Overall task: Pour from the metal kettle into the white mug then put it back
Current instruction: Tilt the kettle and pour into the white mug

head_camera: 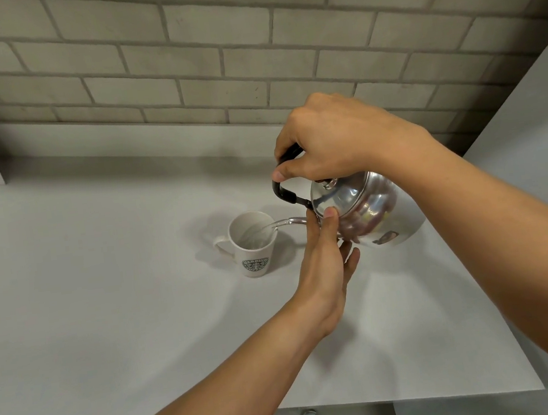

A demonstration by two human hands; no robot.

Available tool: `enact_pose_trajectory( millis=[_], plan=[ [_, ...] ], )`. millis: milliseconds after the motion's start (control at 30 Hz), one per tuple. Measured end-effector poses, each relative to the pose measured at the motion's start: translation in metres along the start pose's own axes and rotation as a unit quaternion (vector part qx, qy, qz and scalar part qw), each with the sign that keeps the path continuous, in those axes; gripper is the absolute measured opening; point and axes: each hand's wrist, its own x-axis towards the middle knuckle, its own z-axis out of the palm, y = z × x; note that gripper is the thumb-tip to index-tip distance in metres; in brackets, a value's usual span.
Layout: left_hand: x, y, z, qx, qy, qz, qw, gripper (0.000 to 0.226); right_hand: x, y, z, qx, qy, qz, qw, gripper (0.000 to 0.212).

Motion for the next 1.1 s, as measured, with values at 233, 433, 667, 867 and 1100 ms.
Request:
enact_pose_trajectory(
  millis=[233,433,667,867,1100],
  plan=[
    [0.003,0.000,0.000,-0.003,-0.005,0.003,1.000,0.047,0.002,0.000,-0.003,0.003,-0.004,-0.001,1.000,0.034],
    [0.006,0.000,0.000,-0.006,-0.005,0.006,1.000,0.046,0.005,-0.001,-0.005,0.000,-0.013,0.001,1.000,0.032],
    [0.007,0.003,-0.001,-0.015,-0.018,0.009,1.000,0.047,0.008,-0.001,-0.006,0.001,-0.009,-0.005,1.000,0.033],
    [0.006,0.005,-0.001,-0.014,-0.016,0.003,1.000,0.045,0.010,-0.003,-0.005,0.002,-0.018,-0.002,1.000,0.032],
    [0.005,0.006,0.000,-0.014,-0.012,-0.004,1.000,0.045,0.012,-0.005,-0.007,-0.003,-0.015,-0.012,1.000,0.031]
  ],
)
